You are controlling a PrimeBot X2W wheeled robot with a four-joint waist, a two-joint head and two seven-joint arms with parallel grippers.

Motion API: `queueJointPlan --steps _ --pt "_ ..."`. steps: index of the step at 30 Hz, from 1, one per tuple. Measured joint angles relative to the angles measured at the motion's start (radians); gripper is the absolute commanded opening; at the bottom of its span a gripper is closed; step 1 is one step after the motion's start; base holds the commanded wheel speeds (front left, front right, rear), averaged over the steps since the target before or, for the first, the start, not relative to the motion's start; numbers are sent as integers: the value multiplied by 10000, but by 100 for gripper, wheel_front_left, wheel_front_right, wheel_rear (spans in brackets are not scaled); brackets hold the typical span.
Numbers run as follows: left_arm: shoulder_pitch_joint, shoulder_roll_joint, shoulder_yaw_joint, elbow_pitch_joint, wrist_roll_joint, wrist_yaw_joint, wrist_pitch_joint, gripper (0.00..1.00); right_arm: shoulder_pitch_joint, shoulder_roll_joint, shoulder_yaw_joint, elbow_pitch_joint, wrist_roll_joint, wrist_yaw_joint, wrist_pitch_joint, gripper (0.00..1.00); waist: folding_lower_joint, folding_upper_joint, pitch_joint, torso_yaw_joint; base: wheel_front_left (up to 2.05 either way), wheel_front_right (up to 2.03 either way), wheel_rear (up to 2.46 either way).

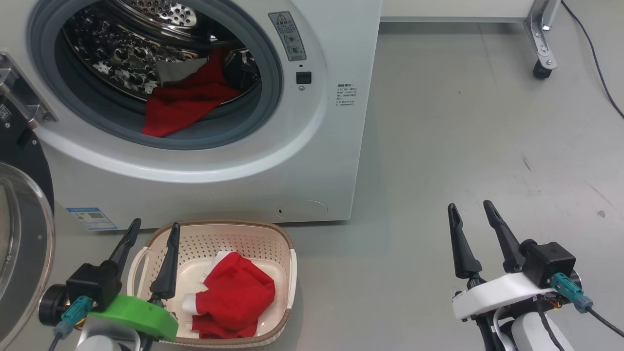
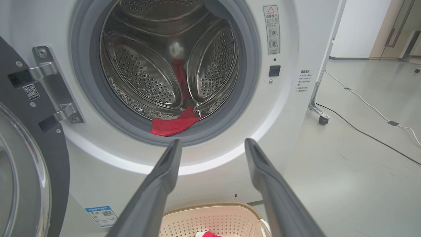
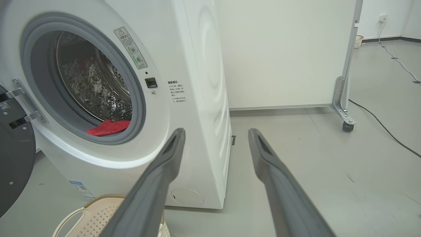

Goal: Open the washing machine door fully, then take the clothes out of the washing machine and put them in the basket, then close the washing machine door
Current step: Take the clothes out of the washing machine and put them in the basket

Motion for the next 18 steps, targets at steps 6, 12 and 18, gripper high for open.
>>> queueJointPlan --steps 6,12,18 --pt "21 -31 44 -65 71 0 0 100 0 6 -8 -15 0 0 0 100 0 0 27 -7 0 0 0" --pt "120 -31 94 -270 75 0 0 100 1 15 -27 -161 0 2 0 100 0 0 274 -32 0 0 0" --pt "114 79 123 -357 79 0 0 100 -1 35 61 -291 0 2 0 100 0 0 636 -83 0 0 0"
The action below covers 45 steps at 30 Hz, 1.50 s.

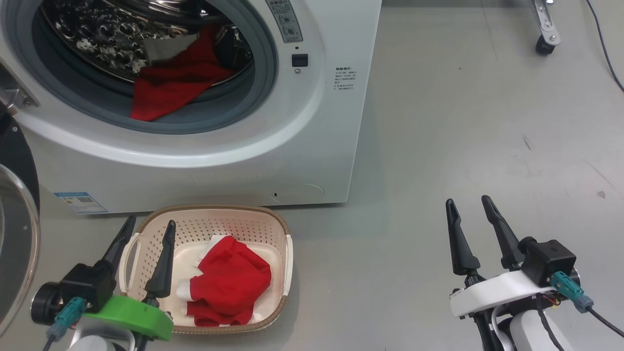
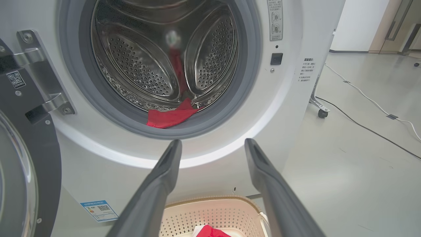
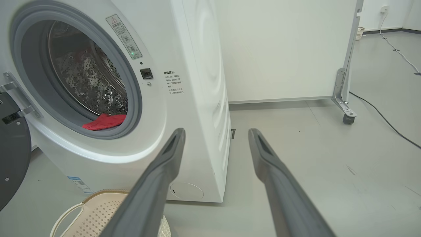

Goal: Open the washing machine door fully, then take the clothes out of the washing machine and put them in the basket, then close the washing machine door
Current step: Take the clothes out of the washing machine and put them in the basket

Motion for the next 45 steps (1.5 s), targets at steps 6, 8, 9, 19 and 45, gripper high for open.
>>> queueJointPlan --steps 6,8,9,19,45 --pt "-268 222 35 -153 13 -13 240 100 -7 27 128 -84 0 2 0 100 0 0 533 -124 0 0 0" --pt "-574 313 92 -203 -10 -15 451 100 -18 36 217 -121 0 2 0 100 0 0 750 -183 0 0 0" --pt "-760 382 134 -205 -19 -33 583 100 -35 44 249 -146 0 2 0 100 0 0 863 -215 0 0 0" --pt "-2953 1189 734 -8 -295 -42 2140 100 -506 111 637 -357 4 27 0 100 0 0 2104 -739 0 0 0" --pt "-8080 3212 1174 2033 211 382 5810 100 -1909 132 2025 -1099 1501 -284 0 100 1 0 5108 -2918 0 0 0"
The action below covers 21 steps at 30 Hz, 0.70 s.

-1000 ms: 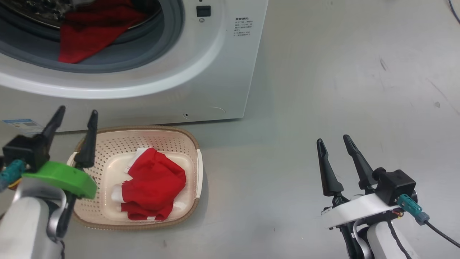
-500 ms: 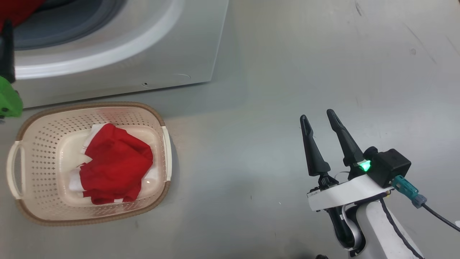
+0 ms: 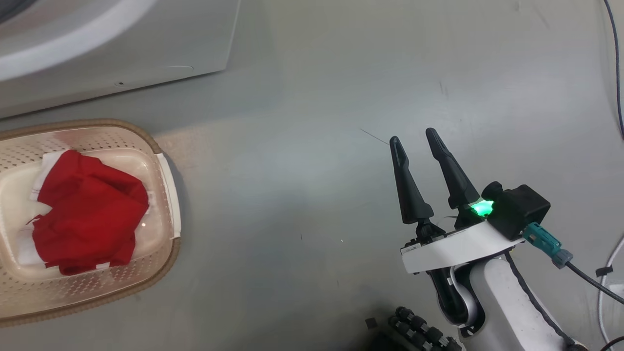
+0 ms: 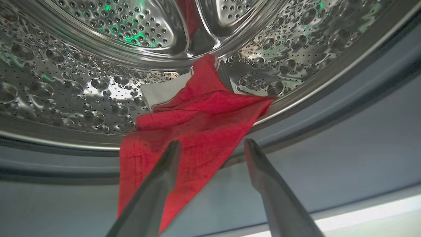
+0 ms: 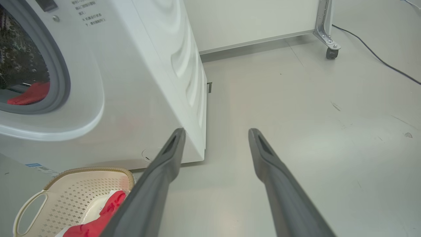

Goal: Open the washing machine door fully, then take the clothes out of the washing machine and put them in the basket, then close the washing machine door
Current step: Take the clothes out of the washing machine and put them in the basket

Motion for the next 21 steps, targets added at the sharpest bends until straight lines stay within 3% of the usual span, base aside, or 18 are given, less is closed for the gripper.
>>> queueJointPlan --steps 12,21 --pt "-1308 598 148 1304 773 840 650 100 -300 15 362 -134 171 -182 0 100 0 0 844 -625 0 0 0" --pt "-2057 746 29 1783 1018 959 723 100 -362 19 443 -134 169 -284 0 100 0 0 1007 -732 0 0 0"
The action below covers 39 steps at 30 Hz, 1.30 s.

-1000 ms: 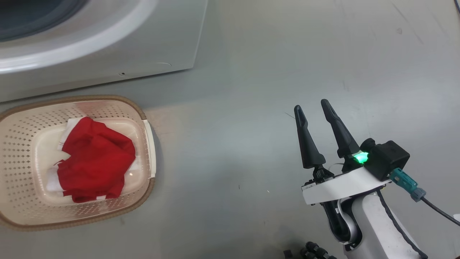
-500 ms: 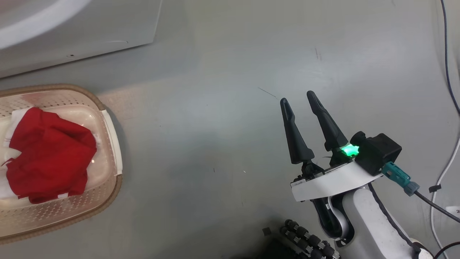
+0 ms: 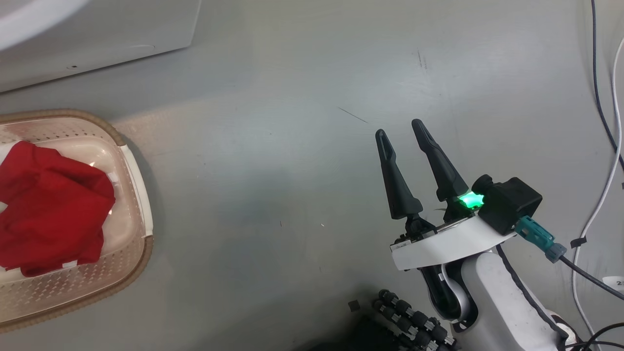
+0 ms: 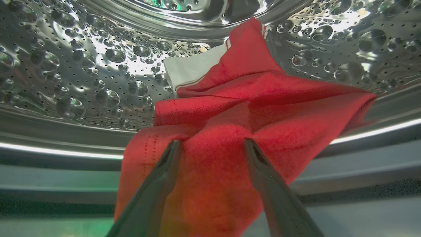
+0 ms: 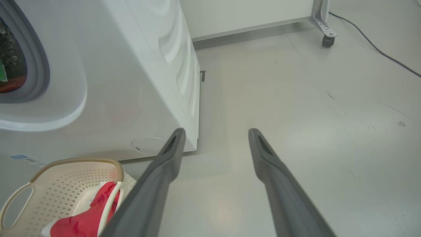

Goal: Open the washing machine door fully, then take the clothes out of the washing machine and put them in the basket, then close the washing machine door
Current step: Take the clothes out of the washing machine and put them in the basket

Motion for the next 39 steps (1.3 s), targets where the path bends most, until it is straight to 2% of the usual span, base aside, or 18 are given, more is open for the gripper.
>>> queueJointPlan --steps 4,5,6,7,17,31,39 --pt "-298 -35 -82 221 -2 15 151 100 -60 2 17 0 0 -75 0 100 0 0 54 10 0 0 0" --pt "-345 -67 -104 272 -8 13 171 93 -79 0 17 0 0 -77 0 100 0 0 66 16 0 0 0" --pt "-400 -105 -115 322 -17 13 169 36 -97 0 17 0 0 -79 0 100 0 0 78 25 0 0 0" --pt "-451 -150 -123 376 -17 12 169 0 -122 0 17 0 0 -81 0 100 0 0 88 35 0 0 0" --pt "-792 -445 -209 918 -107 -33 73 0 -315 0 -35 8 -2 -242 0 100 0 0 86 186 0 0 0" --pt "-686 -1099 -284 1687 -278 -407 -1423 0 -401 -2 -334 232 -192 -245 0 100 0 0 -524 492 0 0 0" --pt "-199 -1599 -313 2082 -554 -777 -2454 0 -402 -4 -575 443 -382 -244 0 100 0 0 -1087 736 0 0 0"
